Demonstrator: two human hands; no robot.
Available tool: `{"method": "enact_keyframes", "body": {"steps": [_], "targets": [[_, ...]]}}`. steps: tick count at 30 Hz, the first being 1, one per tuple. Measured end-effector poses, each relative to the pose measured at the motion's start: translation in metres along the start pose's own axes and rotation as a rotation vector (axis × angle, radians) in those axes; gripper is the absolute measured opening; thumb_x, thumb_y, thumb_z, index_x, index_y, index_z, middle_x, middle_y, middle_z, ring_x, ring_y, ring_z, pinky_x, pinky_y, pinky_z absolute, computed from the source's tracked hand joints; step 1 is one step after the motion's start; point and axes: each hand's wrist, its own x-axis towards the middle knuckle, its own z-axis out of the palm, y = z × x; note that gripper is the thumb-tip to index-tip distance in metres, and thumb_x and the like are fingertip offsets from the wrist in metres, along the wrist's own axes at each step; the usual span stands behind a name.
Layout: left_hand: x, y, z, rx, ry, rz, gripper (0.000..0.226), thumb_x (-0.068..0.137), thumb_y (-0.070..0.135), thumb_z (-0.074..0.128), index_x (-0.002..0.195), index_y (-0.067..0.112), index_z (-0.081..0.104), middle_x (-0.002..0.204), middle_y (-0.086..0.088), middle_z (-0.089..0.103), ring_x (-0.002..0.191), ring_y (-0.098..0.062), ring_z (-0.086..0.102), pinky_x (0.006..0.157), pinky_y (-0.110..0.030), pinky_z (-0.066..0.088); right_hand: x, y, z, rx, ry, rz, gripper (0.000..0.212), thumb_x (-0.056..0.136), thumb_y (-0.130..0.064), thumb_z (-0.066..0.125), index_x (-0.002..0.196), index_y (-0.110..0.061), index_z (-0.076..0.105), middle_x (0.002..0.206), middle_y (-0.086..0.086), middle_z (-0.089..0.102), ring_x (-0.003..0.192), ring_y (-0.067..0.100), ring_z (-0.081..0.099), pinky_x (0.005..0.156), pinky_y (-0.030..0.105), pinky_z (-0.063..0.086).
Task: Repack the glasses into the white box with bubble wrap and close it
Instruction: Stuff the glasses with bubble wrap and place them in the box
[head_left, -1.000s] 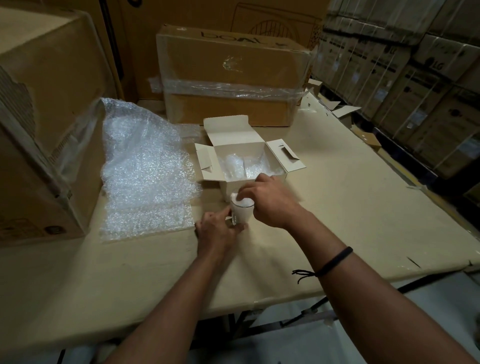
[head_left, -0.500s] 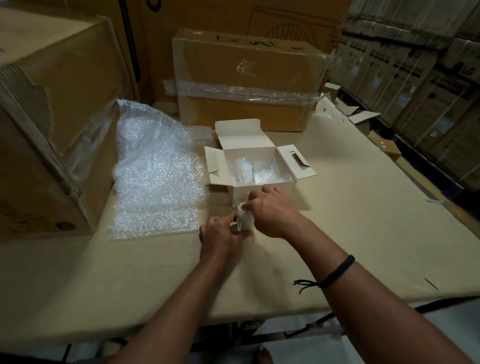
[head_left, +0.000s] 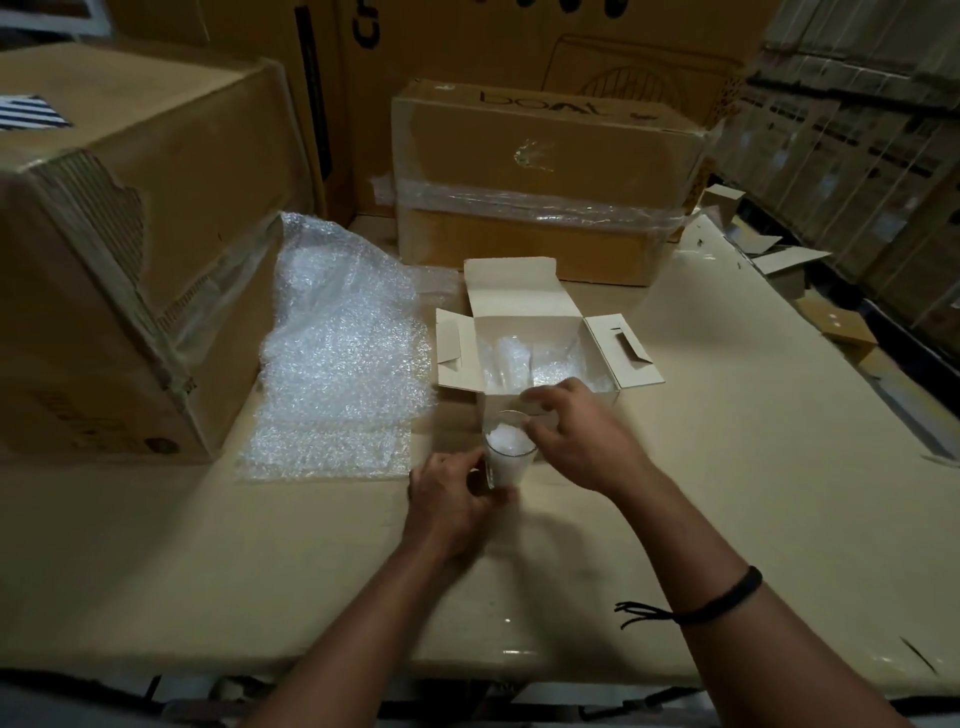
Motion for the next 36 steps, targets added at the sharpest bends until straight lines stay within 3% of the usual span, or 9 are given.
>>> {"method": "enact_keyframes", "body": {"steps": [4, 9, 10, 13, 15, 19, 25, 31, 36], "targets": [[0.000, -0.005, 0.002, 0.006, -0.015, -0.006, 0.039, 0.070, 0.040, 0.071, 0.108, 0.034, 0.069, 0.095, 0.008, 0.069, 0.094, -0.019, 0.057, 0.087, -0.039, 0.043, 0.000, -0.002, 0.014, 0.077, -0.108, 0.071, 0.071, 0.072, -0.065, 0.069, 0.127, -0.023, 0.052, 0.121, 0.003, 0.060, 0.107, 0.022, 0.059, 0.089, 0.041, 0.051], [0.002, -0.011, 0.005, -0.035, -0.004, -0.012, 0.044, 0.065, 0.044, 0.066, 0.108, 0.036, 0.069, 0.094, 0.008, 0.069, 0.092, -0.019, 0.059, 0.085, -0.041, 0.047, 0.001, -0.009, 0.014, 0.142, -0.089, 0.060, 0.032, 0.068, -0.055, 0.079, 0.087, -0.036, 0.062, 0.090, -0.010, 0.067, 0.083, 0.012, 0.063, 0.066, 0.027, 0.049], [0.002, -0.012, 0.006, -0.040, -0.006, -0.007, 0.048, 0.065, 0.045, 0.069, 0.112, 0.038, 0.067, 0.095, 0.009, 0.069, 0.093, -0.018, 0.059, 0.087, -0.041, 0.048, 0.001, -0.006, 0.006, 0.173, -0.086, 0.056, 0.031, 0.068, -0.052, 0.080, 0.088, -0.036, 0.062, 0.090, -0.010, 0.066, 0.083, 0.012, 0.062, 0.066, 0.026, 0.047], [0.004, -0.017, 0.010, -0.166, -0.023, -0.060, 0.057, 0.060, 0.050, 0.070, 0.116, 0.046, 0.061, 0.100, 0.015, 0.065, 0.096, -0.016, 0.063, 0.089, -0.044, 0.051, 0.005, 0.011, -0.025, 0.274, -0.009, 0.058, 0.063, 0.068, -0.046, 0.083, 0.122, -0.023, 0.060, 0.105, -0.007, 0.062, 0.092, 0.012, 0.061, 0.076, 0.026, 0.047], [0.007, -0.014, 0.011, -0.220, 0.002, -0.118, 0.061, 0.057, 0.050, 0.071, 0.117, 0.046, 0.061, 0.103, 0.016, 0.064, 0.096, -0.013, 0.064, 0.088, -0.043, 0.053, 0.014, 0.028, -0.046, 0.288, 0.067, 0.036, 0.071, 0.068, -0.044, 0.083, 0.130, -0.023, 0.055, 0.111, -0.008, 0.061, 0.092, 0.012, 0.062, 0.076, 0.027, 0.048], [0.024, -0.001, 0.012, -0.097, 0.110, -0.166, 0.059, 0.067, 0.052, 0.074, 0.121, 0.031, 0.062, 0.112, 0.008, 0.066, 0.103, -0.016, 0.061, 0.090, -0.044, 0.050, 0.054, 0.064, -0.058, 0.200, 0.115, -0.008, 0.076, 0.069, -0.034, 0.083, 0.136, -0.026, 0.048, 0.124, -0.007, 0.058, 0.098, 0.018, 0.062, 0.084, 0.033, 0.052], [0.045, 0.001, 0.017, -0.065, 0.205, -0.238, 0.046, 0.075, 0.055, 0.070, 0.110, 0.025, 0.064, 0.098, 0.003, 0.068, 0.092, -0.023, 0.061, 0.085, -0.044, 0.050, 0.115, 0.089, -0.034, -0.144, -0.025, -0.151, 0.078, 0.074, -0.013, 0.077, 0.143, -0.023, 0.042, 0.143, 0.000, 0.049, 0.124, 0.025, 0.051, 0.097, 0.036, 0.045], [0.047, -0.006, 0.021, -0.077, 0.209, -0.266, 0.050, 0.069, 0.066, 0.058, 0.099, 0.027, 0.065, 0.095, 0.003, 0.067, 0.091, -0.021, 0.061, 0.083, -0.044, 0.051, 0.136, 0.101, -0.014, -0.407, -0.083, -0.286, 0.083, 0.071, -0.007, 0.076, 0.141, -0.033, 0.040, 0.146, 0.000, 0.044, 0.107, 0.031, 0.061, 0.083, 0.037, 0.052], [0.049, -0.009, 0.024, -0.037, 0.202, -0.260, 0.041, 0.071, 0.057, 0.062, 0.100, 0.029, 0.067, 0.095, 0.003, 0.067, 0.092, -0.021, 0.060, 0.084, -0.041, 0.051, 0.138, 0.100, -0.017, -0.455, -0.178, -0.305, 0.074, 0.074, -0.011, 0.075, 0.136, -0.042, 0.048, 0.142, -0.002, 0.047, 0.110, 0.024, 0.059, 0.086, 0.036, 0.047]]}}
